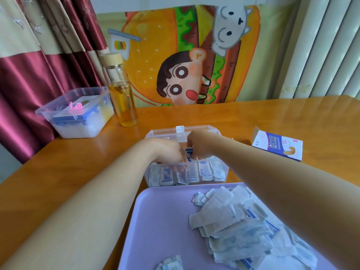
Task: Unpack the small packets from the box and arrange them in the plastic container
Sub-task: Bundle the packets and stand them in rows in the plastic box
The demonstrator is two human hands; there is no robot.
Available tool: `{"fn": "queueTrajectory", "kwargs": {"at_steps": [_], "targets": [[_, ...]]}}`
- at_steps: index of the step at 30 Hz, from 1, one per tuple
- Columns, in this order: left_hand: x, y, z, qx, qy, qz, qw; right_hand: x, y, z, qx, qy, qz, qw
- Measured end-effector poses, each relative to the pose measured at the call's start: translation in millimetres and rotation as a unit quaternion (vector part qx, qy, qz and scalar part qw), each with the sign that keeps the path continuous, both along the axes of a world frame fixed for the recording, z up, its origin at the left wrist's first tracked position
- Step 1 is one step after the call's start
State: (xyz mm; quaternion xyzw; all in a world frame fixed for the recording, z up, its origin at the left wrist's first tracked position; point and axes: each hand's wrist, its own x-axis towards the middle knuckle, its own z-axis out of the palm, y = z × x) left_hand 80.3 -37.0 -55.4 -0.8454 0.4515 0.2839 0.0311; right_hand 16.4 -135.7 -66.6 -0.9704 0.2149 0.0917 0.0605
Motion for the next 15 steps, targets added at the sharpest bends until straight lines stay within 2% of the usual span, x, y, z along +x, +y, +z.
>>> {"fn": "queueTrajectory", "kwargs": {"at_steps": [3, 10, 15], "targets": [[2.7, -1.2, -1.8, -0.008, 0.028, 0.021, 0.999, 0.9, -1.1, -5.9, -0.033, 0.008, 0.013, 0.999], [10.2, -5.3, -7.1, -0.001, 0.049, 0.041, 0.998, 7.5, -1.1, -6.0, -0.036, 0.046, 0.009, 0.998], [9.0, -6.9, -6.5, 0.004, 0.053, 0.038, 0.998, 11.6, -3.3, -12.1, -0.032, 0.017, -0.012, 0.999]]}}
